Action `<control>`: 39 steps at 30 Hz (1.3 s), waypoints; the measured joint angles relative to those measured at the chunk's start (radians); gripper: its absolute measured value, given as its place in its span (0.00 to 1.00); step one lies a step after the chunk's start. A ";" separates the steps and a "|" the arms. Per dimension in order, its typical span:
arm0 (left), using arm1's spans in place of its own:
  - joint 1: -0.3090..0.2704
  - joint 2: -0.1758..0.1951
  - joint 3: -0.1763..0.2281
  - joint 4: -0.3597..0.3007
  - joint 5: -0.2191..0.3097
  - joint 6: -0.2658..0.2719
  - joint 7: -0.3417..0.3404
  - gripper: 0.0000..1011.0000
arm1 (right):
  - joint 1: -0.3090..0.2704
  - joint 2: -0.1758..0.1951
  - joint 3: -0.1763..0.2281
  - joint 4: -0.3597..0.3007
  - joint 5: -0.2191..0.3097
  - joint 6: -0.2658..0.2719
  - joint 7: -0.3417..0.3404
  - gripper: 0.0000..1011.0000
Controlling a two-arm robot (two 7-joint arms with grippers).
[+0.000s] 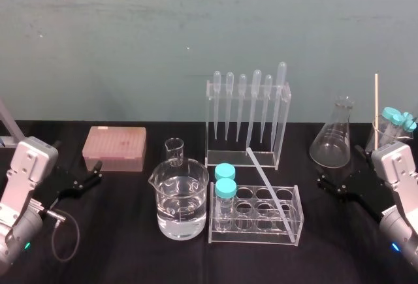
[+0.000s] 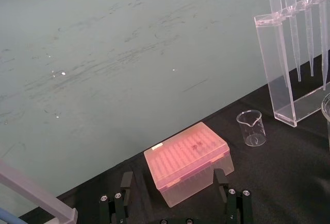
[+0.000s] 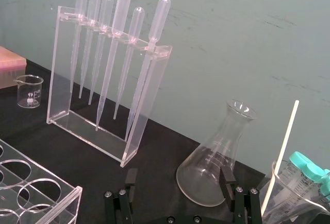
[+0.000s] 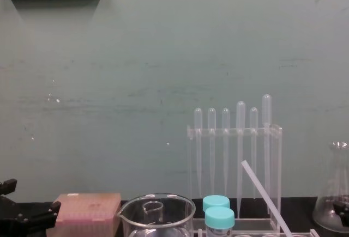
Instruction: Pick up the stirring rod with one hand, then place it down.
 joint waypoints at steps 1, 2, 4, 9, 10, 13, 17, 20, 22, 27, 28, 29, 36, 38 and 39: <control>0.000 0.000 0.000 0.000 0.000 0.000 0.000 0.99 | 0.000 0.000 0.000 0.000 0.000 0.000 0.000 0.99; 0.000 0.000 0.000 0.000 0.000 0.000 0.000 0.99 | 0.000 0.000 0.000 0.000 0.000 0.000 0.000 0.99; 0.000 0.000 0.000 0.000 0.000 0.000 0.000 0.99 | 0.000 0.000 0.000 0.000 0.000 0.000 0.000 0.99; 0.000 0.000 0.000 0.000 0.000 0.000 0.000 0.99 | 0.000 0.000 0.000 0.000 0.000 0.000 0.000 0.99; 0.000 0.000 0.000 0.000 0.000 0.000 0.000 0.99 | 0.000 0.000 0.000 0.000 0.000 0.000 0.000 0.99; 0.000 0.000 0.000 0.000 0.000 0.000 0.000 0.99 | 0.000 0.000 0.000 0.000 0.000 0.000 0.000 0.99; 0.000 0.000 0.000 0.000 0.000 0.000 0.000 0.99 | 0.000 0.000 0.000 0.000 0.000 0.000 0.000 0.99; 0.000 0.000 0.000 0.000 0.000 0.000 0.000 0.99 | 0.000 0.000 0.000 0.000 0.000 0.000 0.000 0.99; 0.000 0.000 0.000 0.000 0.000 0.000 0.000 0.99 | 0.000 0.000 0.000 0.000 0.000 0.000 0.000 0.99; 0.000 0.000 0.000 0.000 0.000 0.000 0.000 0.99 | 0.000 0.000 0.000 0.000 0.000 0.000 0.000 0.99; 0.000 0.000 0.000 0.000 0.000 0.000 0.000 0.99 | 0.000 0.000 0.000 0.000 0.000 0.000 0.000 0.99; 0.000 0.000 0.000 0.000 0.000 0.000 0.000 0.99 | 0.000 0.000 0.000 0.000 0.000 0.000 0.000 0.99; 0.000 0.000 0.000 0.000 0.000 0.000 0.000 0.99 | -0.018 -0.011 0.034 -0.011 -0.012 -0.041 -0.039 0.99; 0.000 0.000 0.000 0.000 0.000 0.000 0.000 0.99 | -0.030 -0.022 0.060 -0.020 -0.025 -0.096 -0.072 0.99; 0.000 0.000 0.000 0.000 0.000 0.000 0.000 0.99 | -0.033 -0.025 0.066 -0.024 -0.030 -0.113 -0.079 0.99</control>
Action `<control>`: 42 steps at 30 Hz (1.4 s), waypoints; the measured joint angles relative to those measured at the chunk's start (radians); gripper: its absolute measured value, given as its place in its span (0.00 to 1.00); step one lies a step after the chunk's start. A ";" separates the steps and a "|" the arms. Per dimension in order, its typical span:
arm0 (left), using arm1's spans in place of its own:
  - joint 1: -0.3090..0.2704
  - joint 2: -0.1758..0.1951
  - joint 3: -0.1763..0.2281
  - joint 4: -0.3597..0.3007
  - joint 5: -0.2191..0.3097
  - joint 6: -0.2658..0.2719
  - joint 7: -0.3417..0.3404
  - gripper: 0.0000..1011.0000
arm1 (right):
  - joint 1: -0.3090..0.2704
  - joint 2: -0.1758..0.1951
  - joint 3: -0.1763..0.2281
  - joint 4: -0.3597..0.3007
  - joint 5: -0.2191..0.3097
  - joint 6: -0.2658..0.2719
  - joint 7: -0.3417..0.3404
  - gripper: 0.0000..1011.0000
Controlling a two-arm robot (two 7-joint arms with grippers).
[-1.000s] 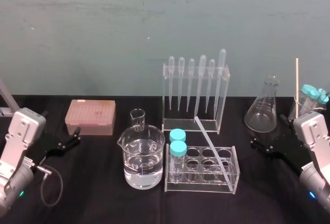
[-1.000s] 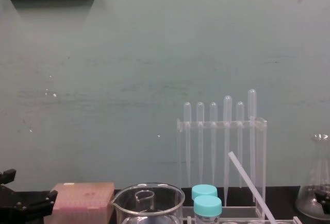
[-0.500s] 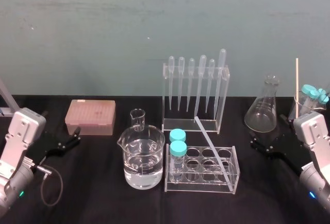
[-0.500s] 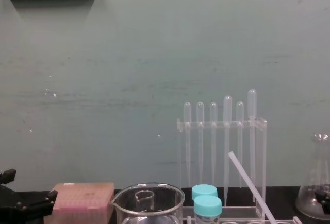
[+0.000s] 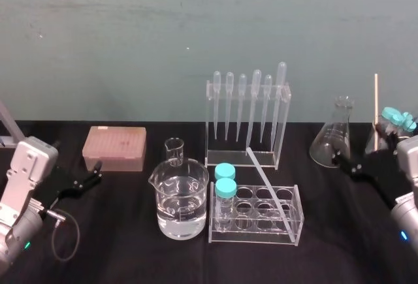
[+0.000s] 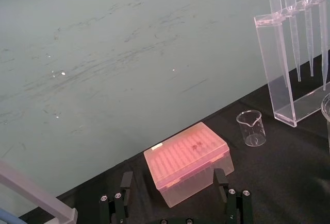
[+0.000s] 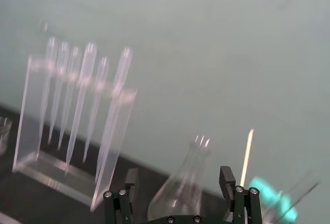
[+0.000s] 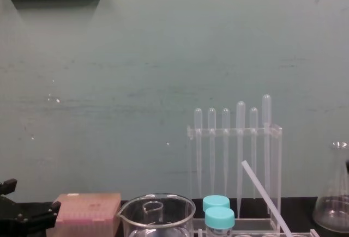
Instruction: Pick up the stirring rod with one hand, then place it down.
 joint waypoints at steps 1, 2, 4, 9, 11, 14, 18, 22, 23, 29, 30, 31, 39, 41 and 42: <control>0.000 0.000 0.000 0.000 0.000 0.000 0.000 0.99 | -0.002 -0.002 0.005 -0.003 -0.005 -0.018 -0.005 0.99; 0.000 0.000 0.000 0.000 0.000 0.000 0.000 0.99 | -0.004 -0.004 0.011 -0.011 -0.016 -0.052 -0.008 0.99; 0.000 0.000 0.000 0.000 0.000 0.000 0.000 0.99 | -0.003 -0.005 0.011 -0.018 -0.028 -0.083 -0.003 0.99; 0.000 0.000 0.000 0.000 0.000 0.000 0.000 0.99 | 0.022 -0.010 -0.026 -0.033 -0.048 -0.162 0.088 0.99; 0.000 0.000 0.000 0.000 0.000 0.000 0.000 0.99 | 0.039 -0.015 -0.048 -0.032 -0.048 -0.187 0.145 0.99; 0.000 0.000 0.000 0.000 0.000 0.000 0.000 0.99 | 0.066 -0.030 -0.075 -0.015 -0.031 -0.208 0.215 0.99; 0.000 0.000 0.000 0.000 0.000 0.000 0.000 0.99 | 0.095 -0.050 -0.100 0.011 0.009 -0.220 0.303 0.99; 0.000 0.000 0.000 0.000 0.000 0.000 0.000 0.99 | 0.116 -0.063 -0.115 0.033 0.049 -0.215 0.370 0.99; 0.000 0.000 0.000 0.000 0.000 0.000 0.000 0.99 | 0.125 -0.070 -0.119 0.044 0.076 -0.204 0.404 0.99; 0.000 0.000 0.000 0.000 0.000 0.000 0.000 0.99 | 0.158 -0.104 -0.123 0.101 0.183 -0.129 0.513 0.99; 0.000 0.000 0.000 0.000 0.000 0.000 0.000 0.99 | 0.163 -0.109 -0.123 0.111 0.200 -0.109 0.531 0.99; 0.000 0.000 0.000 0.000 0.000 0.000 0.000 0.99 | 0.166 -0.111 -0.123 0.116 0.208 -0.099 0.540 0.99; 0.000 0.000 0.000 0.000 0.000 0.000 0.000 0.99 | 0.184 -0.123 -0.125 0.150 0.259 0.015 0.615 0.99; 0.000 0.000 0.000 0.000 0.000 0.000 0.000 0.99 | 0.184 -0.123 -0.123 0.152 0.265 0.040 0.626 0.99; 0.000 0.000 0.000 0.000 0.000 0.000 0.000 0.99 | 0.184 -0.123 -0.122 0.152 0.266 0.044 0.628 0.99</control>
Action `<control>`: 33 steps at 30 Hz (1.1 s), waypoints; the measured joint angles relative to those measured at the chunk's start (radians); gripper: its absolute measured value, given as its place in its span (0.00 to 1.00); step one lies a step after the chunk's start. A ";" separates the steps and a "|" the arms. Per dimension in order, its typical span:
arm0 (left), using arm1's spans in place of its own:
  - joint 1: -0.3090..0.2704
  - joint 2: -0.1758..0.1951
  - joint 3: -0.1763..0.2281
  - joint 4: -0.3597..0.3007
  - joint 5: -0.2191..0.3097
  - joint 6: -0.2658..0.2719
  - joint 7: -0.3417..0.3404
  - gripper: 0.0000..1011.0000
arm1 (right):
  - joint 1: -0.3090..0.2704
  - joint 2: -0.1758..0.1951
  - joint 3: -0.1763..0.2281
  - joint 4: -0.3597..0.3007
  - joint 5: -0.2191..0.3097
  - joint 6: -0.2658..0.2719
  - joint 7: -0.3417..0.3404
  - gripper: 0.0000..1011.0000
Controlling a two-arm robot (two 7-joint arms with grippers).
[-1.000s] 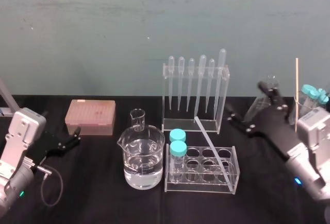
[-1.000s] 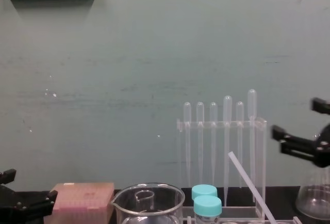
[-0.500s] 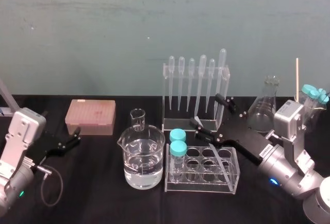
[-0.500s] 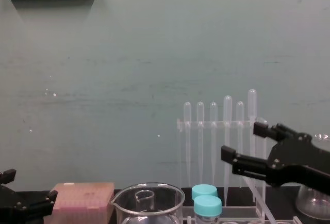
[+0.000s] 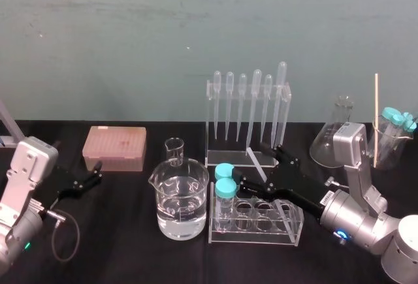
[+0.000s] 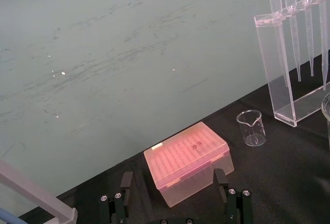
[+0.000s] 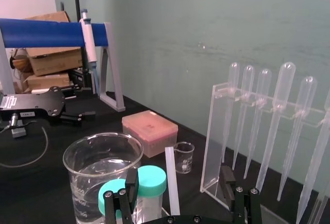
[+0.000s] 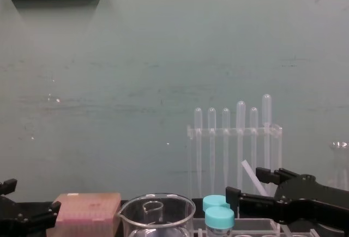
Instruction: Pick up the stirring rod with one hand, then place it down.
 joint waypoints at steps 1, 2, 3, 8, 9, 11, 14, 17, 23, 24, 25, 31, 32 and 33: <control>0.000 0.000 0.000 0.000 0.000 0.000 0.000 0.99 | 0.000 0.000 0.001 0.000 0.000 0.003 0.002 0.99; 0.000 0.000 0.000 0.000 0.000 0.000 0.000 0.99 | -0.001 -0.001 0.005 0.000 0.001 0.008 0.006 0.99; 0.000 0.000 0.000 0.000 0.000 0.000 0.000 0.99 | -0.002 -0.001 0.007 0.000 0.001 0.008 0.007 0.99; 0.000 0.000 0.000 0.000 0.000 0.000 0.000 0.99 | -0.005 -0.002 0.012 0.000 -0.001 0.009 0.009 0.99; 0.000 0.000 0.000 0.000 0.000 0.000 0.000 0.99 | -0.005 -0.002 0.012 0.000 -0.001 0.009 0.009 0.99; 0.000 0.000 0.000 0.000 0.000 0.000 0.000 0.99 | -0.005 -0.001 0.012 -0.001 -0.001 0.009 0.009 0.99; 0.000 0.000 0.000 0.000 0.000 0.000 0.000 0.99 | -0.005 -0.001 0.011 -0.001 -0.002 0.009 0.008 0.99; 0.000 0.000 0.000 0.000 0.000 0.000 0.000 0.99 | -0.005 -0.001 0.011 -0.001 -0.002 0.009 0.008 0.99; 0.000 0.000 0.000 0.000 0.000 0.000 0.000 0.99 | -0.005 -0.001 0.010 -0.002 -0.003 0.009 0.008 0.91; 0.000 0.000 0.000 0.000 0.000 0.000 0.000 0.99 | -0.005 0.000 0.010 -0.002 -0.003 0.008 0.007 0.86; 0.000 0.000 0.000 0.000 0.000 0.000 0.000 0.99 | -0.005 0.000 0.010 -0.002 -0.003 0.008 0.007 0.85; 0.000 0.000 0.000 0.000 0.000 0.000 0.000 0.99 | -0.005 0.000 0.009 -0.002 -0.003 0.008 0.007 0.70; 0.000 0.000 0.000 0.000 0.000 0.000 0.000 0.99 | -0.005 0.000 0.009 -0.002 -0.003 0.008 0.006 0.64; 0.000 0.000 0.000 0.000 0.000 0.000 0.000 0.99 | -0.005 0.000 0.009 -0.002 -0.003 0.008 0.006 0.62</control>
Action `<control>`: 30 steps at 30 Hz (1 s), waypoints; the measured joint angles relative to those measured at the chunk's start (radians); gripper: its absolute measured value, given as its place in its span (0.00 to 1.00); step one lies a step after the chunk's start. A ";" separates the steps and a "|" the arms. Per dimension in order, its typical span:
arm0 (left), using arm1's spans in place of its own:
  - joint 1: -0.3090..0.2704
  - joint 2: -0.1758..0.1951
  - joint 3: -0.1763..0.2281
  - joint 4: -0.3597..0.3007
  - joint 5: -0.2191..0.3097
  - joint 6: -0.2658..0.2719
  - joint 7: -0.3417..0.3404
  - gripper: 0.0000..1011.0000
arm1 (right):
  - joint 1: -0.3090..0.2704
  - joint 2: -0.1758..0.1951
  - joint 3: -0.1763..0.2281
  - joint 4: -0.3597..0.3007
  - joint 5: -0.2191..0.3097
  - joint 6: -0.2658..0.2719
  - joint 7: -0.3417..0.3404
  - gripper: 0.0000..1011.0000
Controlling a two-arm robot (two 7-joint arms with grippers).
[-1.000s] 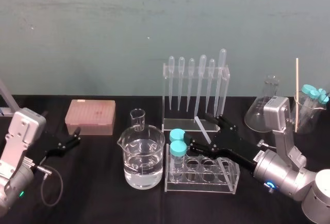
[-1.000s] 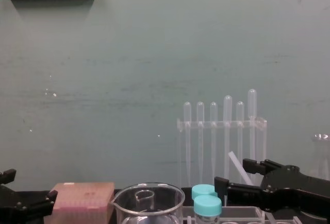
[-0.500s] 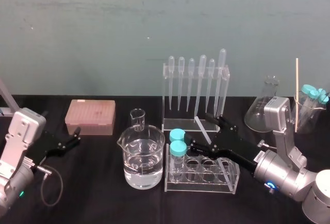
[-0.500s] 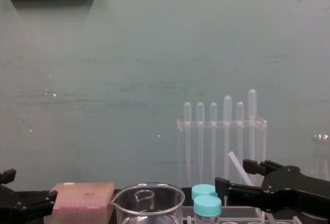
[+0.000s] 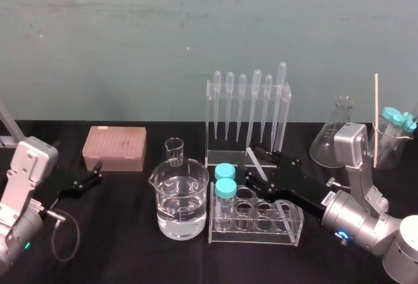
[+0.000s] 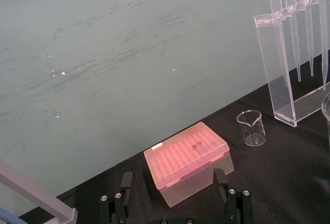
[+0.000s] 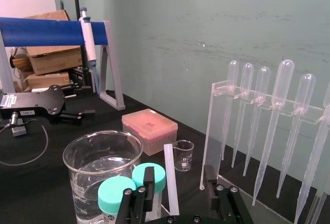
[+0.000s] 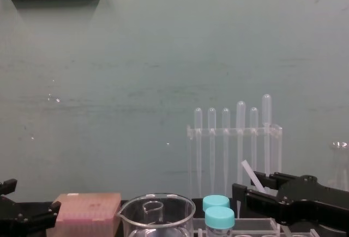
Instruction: Pick up the stirring rod with one hand, then place it down.
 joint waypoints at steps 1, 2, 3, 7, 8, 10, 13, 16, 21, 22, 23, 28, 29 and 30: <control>0.000 0.000 0.000 0.000 0.000 0.000 0.000 0.99 | 0.000 0.000 0.000 0.000 0.000 0.000 0.000 0.60; 0.000 0.000 0.000 0.000 0.000 0.000 0.000 0.99 | 0.000 0.000 0.000 0.000 0.000 0.000 0.000 0.54; 0.000 0.000 0.000 0.000 0.000 0.000 0.000 0.99 | 0.000 0.000 0.000 0.000 0.000 0.000 0.000 0.53; 0.000 0.000 0.000 0.000 0.000 0.000 0.000 0.99 | 0.000 0.000 0.000 0.000 0.000 0.000 -0.001 0.40; 0.000 0.000 0.000 0.000 0.000 0.000 0.000 0.99 | 0.000 0.000 0.000 0.000 0.000 0.000 -0.001 0.34; 0.000 0.000 0.000 0.000 0.000 0.000 0.000 0.99 | 0.000 0.000 0.000 0.000 0.000 0.000 -0.001 0.30; 0.000 0.000 0.000 0.000 0.000 0.000 0.000 0.99 | 0.000 0.000 0.000 0.000 0.000 0.000 -0.002 0.20; 0.000 0.000 0.000 0.000 0.000 0.000 0.000 0.99 | 0.000 0.000 0.000 0.000 0.000 0.000 -0.002 0.14; 0.000 0.000 0.000 0.000 0.000 0.000 0.000 0.99 | 0.000 0.000 0.000 0.000 0.000 0.000 -0.002 0.07; 0.000 0.000 0.000 0.000 0.000 0.000 0.000 0.99 | 0.000 0.000 0.000 0.000 0.000 0.000 -0.002 0.07; 0.000 0.000 0.000 0.000 0.000 0.000 0.000 0.99 | 0.000 0.000 0.000 0.000 0.000 0.000 -0.002 0.07; 0.000 0.000 0.000 0.000 0.000 0.000 0.000 0.99 | 0.000 -0.001 0.003 0.002 0.000 -0.004 0.000 0.07; 0.000 0.000 0.000 0.000 0.000 0.000 0.000 0.99 | 0.000 -0.006 0.013 0.009 0.007 -0.021 0.012 0.07; 0.000 0.000 0.000 0.000 0.000 0.000 0.000 0.99 | 0.000 -0.009 0.018 0.012 0.011 -0.030 0.019 0.07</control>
